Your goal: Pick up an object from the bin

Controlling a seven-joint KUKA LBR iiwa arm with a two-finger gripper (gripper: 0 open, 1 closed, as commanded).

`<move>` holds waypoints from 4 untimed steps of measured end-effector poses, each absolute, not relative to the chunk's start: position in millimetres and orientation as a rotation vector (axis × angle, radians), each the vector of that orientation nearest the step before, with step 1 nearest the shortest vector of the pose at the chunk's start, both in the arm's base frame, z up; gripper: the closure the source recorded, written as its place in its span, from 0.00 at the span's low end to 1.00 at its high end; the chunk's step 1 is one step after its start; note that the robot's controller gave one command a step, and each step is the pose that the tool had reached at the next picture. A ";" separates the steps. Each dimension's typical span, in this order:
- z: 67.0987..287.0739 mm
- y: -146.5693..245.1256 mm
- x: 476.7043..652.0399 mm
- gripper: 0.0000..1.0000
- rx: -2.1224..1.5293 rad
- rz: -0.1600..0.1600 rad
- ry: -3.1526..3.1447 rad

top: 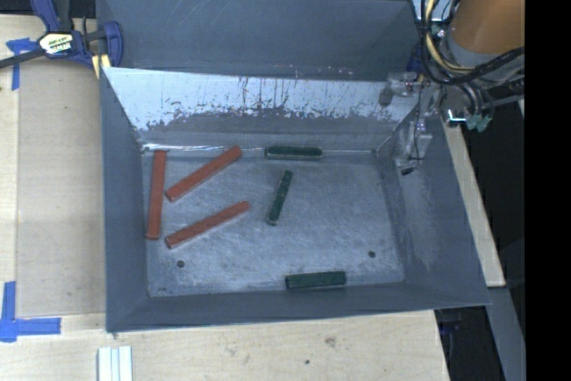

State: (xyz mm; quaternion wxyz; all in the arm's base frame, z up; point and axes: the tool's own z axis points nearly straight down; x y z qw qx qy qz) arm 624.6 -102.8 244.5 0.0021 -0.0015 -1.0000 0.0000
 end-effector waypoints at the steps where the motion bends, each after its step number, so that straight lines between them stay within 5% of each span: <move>1: 124.1 -58.6 609.6 0.00 -0.147 -0.003 -3.133; 2: 69.4 4.2 626.2 0.00 0.063 0.000 -3.141; 3: 70.1 61.7 589.8 0.00 0.811 -0.002 -3.035; 4: 70.4 154.7 582.9 0.00 1.127 -0.001 -2.938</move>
Offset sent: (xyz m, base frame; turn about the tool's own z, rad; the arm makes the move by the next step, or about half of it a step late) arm -0.0136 0.0423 -0.1156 0.0930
